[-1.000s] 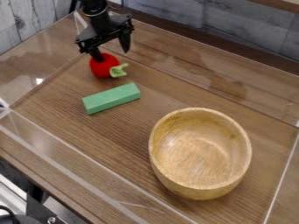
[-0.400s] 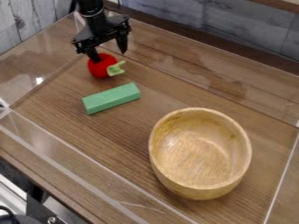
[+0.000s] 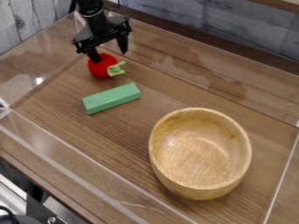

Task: Move the red fruit to the right

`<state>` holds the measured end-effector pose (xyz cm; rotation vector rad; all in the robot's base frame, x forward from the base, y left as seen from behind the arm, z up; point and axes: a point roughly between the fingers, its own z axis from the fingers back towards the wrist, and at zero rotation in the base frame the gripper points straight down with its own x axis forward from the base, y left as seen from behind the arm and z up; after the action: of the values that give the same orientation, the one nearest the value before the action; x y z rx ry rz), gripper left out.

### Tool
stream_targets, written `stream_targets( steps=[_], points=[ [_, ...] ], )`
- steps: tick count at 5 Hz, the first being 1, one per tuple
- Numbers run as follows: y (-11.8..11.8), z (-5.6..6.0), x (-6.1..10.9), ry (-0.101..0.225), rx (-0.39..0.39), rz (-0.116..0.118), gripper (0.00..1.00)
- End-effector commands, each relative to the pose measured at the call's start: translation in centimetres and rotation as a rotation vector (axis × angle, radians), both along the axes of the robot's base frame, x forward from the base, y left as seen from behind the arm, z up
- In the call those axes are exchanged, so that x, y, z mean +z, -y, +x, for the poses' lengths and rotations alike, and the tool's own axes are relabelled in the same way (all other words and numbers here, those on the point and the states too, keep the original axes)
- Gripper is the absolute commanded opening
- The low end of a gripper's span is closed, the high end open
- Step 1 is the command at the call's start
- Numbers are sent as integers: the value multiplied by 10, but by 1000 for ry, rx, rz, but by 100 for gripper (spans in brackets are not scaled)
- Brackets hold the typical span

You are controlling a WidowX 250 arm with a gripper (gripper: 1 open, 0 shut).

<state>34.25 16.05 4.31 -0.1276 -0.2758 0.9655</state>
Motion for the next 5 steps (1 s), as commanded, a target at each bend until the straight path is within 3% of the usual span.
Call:
stream_targets(
  steps=[1,2,4,5],
  points=[
    [3,4,6,17,9,2,100],
    [12,5,5,16,3,-4,100],
    [5,6,0,15,-53,-20,100],
    [9,2,-1,13,-45,-17,0]
  ],
)
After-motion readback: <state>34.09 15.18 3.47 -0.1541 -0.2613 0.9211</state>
